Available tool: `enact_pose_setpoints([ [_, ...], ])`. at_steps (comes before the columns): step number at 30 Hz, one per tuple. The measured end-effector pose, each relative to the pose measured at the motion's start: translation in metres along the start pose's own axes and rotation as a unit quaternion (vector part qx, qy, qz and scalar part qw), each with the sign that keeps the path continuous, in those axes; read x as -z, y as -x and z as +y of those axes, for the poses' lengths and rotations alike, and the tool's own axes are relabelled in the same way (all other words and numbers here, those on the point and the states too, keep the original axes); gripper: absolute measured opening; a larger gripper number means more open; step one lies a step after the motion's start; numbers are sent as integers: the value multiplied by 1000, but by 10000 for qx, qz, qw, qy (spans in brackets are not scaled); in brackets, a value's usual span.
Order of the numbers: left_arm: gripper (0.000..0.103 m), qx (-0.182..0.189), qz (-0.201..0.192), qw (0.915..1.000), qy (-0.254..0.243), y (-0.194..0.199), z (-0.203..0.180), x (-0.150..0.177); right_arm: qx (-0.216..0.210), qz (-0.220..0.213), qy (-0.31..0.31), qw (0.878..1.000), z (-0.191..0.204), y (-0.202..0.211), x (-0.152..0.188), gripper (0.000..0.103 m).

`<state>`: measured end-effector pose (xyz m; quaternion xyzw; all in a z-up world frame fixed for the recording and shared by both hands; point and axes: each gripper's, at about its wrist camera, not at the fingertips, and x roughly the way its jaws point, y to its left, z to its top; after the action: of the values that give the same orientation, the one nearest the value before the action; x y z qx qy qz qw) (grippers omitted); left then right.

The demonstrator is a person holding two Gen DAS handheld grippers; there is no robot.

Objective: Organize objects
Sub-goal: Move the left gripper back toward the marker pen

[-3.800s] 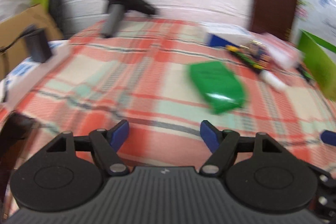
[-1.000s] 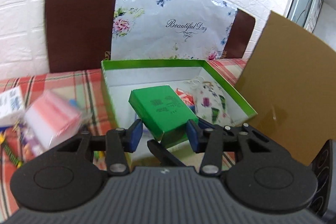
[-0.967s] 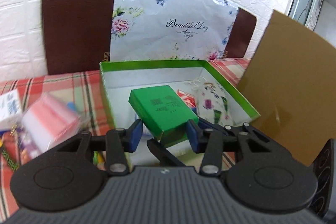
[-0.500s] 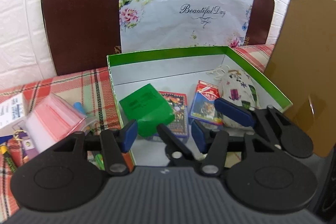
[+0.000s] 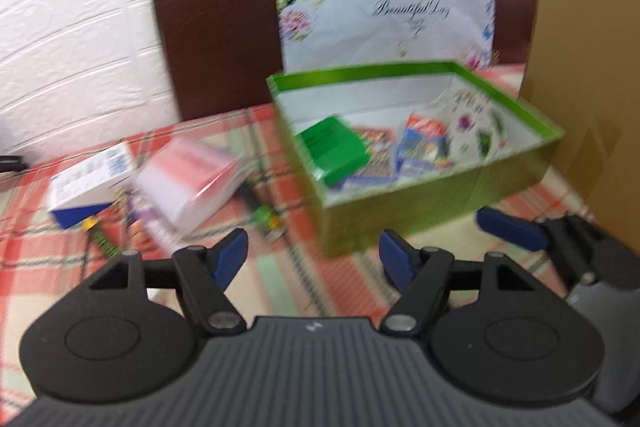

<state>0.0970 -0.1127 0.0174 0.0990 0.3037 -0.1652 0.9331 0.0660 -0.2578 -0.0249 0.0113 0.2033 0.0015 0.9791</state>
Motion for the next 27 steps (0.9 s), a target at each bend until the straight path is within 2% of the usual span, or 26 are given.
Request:
enact_pose_setpoints([
  [6, 74, -331, 314, 9988, 151, 6, 24, 30, -252, 452, 83, 9986, 19, -1, 8, 80],
  [19, 75, -935, 516, 9920, 674, 20, 90, 74, -792, 769, 1007, 9888, 91, 3, 14, 80],
  [22, 76, -1168, 487, 9879, 901, 22, 116, 82, -976, 849, 1136, 9851, 103, 1, 15, 80],
  [25, 77, -1491, 496, 9797, 1248, 21, 149, 91, -1145, 911, 1254, 9813, 114, -3, 15, 80],
  [27, 80, -1670, 441, 9738, 1480, 23, 171, 99, -1239, 945, 1309, 9791, 121, -7, 13, 80],
])
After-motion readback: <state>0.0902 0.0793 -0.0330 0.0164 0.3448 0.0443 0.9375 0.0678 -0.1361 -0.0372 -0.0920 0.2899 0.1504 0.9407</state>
